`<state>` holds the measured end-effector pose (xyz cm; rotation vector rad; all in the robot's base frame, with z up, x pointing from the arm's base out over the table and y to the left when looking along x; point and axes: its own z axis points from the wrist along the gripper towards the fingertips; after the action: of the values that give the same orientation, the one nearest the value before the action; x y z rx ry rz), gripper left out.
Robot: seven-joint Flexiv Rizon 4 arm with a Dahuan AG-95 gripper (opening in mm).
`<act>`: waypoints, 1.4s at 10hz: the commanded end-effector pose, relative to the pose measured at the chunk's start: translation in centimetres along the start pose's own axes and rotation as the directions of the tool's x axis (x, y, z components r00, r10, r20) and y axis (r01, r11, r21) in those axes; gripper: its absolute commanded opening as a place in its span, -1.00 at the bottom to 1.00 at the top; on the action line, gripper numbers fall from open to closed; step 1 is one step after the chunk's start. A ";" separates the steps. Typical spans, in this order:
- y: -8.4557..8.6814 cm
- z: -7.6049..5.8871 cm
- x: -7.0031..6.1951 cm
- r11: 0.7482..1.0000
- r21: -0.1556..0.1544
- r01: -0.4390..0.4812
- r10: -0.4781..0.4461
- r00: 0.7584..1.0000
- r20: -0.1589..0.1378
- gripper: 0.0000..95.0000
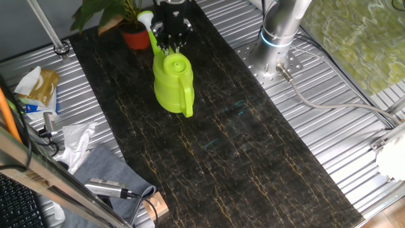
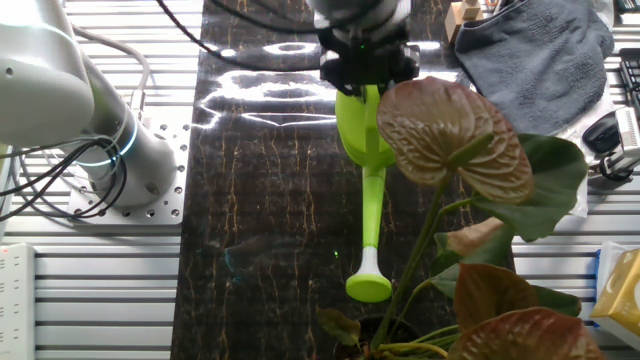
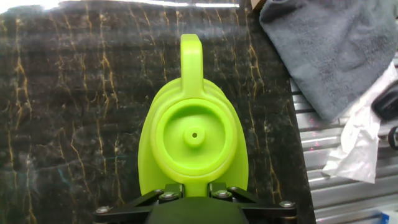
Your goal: Water the plant
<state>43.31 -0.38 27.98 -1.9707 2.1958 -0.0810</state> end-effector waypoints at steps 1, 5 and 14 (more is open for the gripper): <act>0.1 0.0 -0.6 1.000 0.004 -0.021 0.021 0.999 -0.029 -1.00; 0.4 0.3 -1.4 0.999 0.006 -0.035 0.035 0.998 -0.061 -1.00; 1.1 1.0 -3.4 0.999 -0.037 0.005 -0.010 0.990 -0.143 -1.00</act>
<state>42.75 3.33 27.14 -2.0530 2.2913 -0.1885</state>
